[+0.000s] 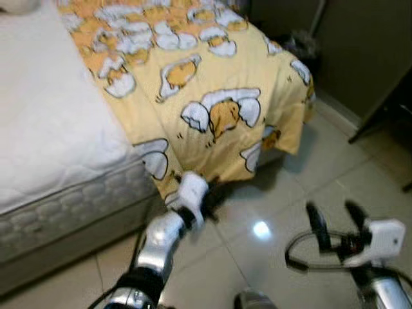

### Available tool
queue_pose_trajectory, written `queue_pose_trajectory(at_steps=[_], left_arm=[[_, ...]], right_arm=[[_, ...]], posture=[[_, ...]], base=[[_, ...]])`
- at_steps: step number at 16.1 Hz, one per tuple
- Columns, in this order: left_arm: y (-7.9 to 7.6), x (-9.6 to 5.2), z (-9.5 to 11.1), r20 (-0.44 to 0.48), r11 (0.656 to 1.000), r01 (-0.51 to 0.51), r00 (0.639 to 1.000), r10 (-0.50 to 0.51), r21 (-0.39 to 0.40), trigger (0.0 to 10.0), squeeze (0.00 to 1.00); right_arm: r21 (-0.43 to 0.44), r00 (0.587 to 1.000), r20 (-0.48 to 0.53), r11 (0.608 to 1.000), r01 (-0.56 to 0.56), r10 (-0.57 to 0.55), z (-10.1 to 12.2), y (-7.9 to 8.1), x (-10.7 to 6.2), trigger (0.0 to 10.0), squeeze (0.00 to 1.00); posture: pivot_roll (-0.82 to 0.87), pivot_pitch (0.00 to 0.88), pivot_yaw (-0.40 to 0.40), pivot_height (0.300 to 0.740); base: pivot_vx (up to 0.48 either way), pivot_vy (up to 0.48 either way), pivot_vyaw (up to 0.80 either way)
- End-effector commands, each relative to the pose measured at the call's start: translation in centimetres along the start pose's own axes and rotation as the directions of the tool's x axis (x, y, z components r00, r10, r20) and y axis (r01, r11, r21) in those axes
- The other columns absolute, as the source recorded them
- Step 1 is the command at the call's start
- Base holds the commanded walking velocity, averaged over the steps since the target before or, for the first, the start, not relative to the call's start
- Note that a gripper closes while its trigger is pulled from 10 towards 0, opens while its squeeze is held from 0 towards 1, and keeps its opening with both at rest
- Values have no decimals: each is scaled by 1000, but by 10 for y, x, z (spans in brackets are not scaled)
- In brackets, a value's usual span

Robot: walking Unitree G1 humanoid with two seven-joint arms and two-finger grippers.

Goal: Clean up the room

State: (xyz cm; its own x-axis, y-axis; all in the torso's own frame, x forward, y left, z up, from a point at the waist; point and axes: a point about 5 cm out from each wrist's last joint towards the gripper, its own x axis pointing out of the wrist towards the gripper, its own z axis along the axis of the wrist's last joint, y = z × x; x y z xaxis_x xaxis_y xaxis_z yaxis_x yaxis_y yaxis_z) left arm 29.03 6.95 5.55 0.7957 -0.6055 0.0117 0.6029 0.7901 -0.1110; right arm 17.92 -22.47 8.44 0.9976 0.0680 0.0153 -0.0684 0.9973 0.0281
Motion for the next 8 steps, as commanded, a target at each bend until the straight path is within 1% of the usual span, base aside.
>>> queue_pose_trajectory(at_steps=[1,2,3,4,5,6,7,8], left_arm=[[9,0,19,82,992,-121,989,123,-26,10000,0],[13,2,32,137,985,-170,976,170,-16,10000,0],[14,2,35,146,983,-182,972,181,-10,10000,0],[18,2,41,162,979,-205,967,199,18,10000,0],[26,2,50,177,969,-244,956,234,36,10000,0],[34,-1,58,183,953,-297,942,282,57,10000,0],[43,-3,62,179,933,-350,927,331,85,10000,0],[48,-4,64,173,918,-376,920,353,126,10000,0]], right_arm=[[-6,998,18,998,65,-65,1,5,7,10000,8],[-23,994,44,995,98,-97,3,7,11,10000,8],[-30,993,48,994,107,-106,3,8,13,10000,8],[-54,987,67,987,153,-149,5,7,17,10000,4],[-84,977,95,976,200,-192,9,5,22,10000,0],[-95,963,117,963,252,-241,13,3,26,10000,0],[-97,956,123,955,280,-267,13,3,30,10000,0],[-97,954,117,953,287,-275,12,4,31,10000,0]], posture=[[-255,0,59,740],[-245,0,62,740],[-243,0,62,740],[-237,0,67,740],[-229,0,74,740],[-222,0,81,740],[-212,0,85,740],[-204,0,84,740]], base=[[0,0,0],[0,0,0],[0,0,0],[0,0,0],[0,0,0],[0,0,0],[0,0,0],[0,0,0]])
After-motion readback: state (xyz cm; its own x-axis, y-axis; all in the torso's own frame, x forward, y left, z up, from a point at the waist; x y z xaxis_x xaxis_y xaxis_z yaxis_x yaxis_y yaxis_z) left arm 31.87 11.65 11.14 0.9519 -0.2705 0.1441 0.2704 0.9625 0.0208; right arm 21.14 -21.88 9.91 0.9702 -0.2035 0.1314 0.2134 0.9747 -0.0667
